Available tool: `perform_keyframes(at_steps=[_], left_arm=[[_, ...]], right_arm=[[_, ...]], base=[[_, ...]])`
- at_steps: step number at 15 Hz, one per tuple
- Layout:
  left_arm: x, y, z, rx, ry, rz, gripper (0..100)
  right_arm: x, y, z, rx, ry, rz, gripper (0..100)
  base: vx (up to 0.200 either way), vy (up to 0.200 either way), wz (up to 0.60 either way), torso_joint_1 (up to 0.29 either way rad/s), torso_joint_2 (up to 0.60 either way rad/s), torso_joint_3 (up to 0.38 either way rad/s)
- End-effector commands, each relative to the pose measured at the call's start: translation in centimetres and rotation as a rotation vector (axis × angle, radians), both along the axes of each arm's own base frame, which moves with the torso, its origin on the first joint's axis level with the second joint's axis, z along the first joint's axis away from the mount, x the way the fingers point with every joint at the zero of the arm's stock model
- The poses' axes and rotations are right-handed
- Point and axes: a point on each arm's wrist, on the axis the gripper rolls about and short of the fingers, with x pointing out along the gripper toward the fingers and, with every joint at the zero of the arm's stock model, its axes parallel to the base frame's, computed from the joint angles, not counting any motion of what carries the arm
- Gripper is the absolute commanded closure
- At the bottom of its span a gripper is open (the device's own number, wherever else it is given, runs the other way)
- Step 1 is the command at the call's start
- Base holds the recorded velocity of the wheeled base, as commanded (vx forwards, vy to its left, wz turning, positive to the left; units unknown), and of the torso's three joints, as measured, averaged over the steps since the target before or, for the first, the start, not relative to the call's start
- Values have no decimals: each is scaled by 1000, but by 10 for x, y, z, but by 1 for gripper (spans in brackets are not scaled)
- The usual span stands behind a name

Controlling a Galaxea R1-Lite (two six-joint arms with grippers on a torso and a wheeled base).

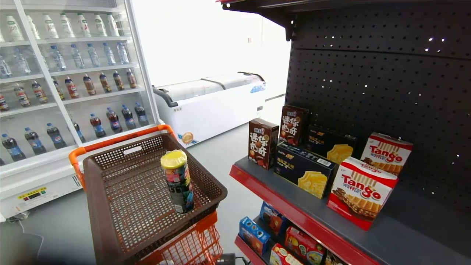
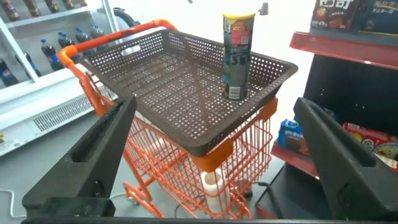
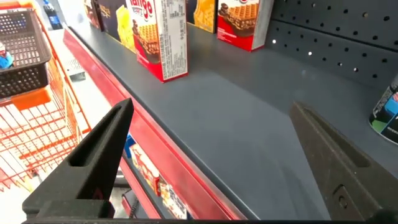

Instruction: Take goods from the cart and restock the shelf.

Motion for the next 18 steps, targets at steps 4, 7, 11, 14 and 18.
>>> perform_keyframes(at_steps=[4,7,11,14,18], left_arm=[[117,-1,129,31,264,-10,0],[188,-6,122,36,330,-47,0],[240,-22,92,32,398,-211,0],[276,-32,65,38,414,-231,0],[303,-40,36,48,451,-221,0]], right_arm=[[0,0,0,-1,1,0,0],[0,0,0,-1,1,0,0],[0,0,0,-1,1,0,0],[0,0,0,-1,0,0,0],[0,0,0,-1,1,2,0]], base=[[0,0,0,0,0,0],[0,0,0,0,0,0],[0,0,0,0,0,0],[0,0,0,0,0,0],[0,0,0,0,0,0]])
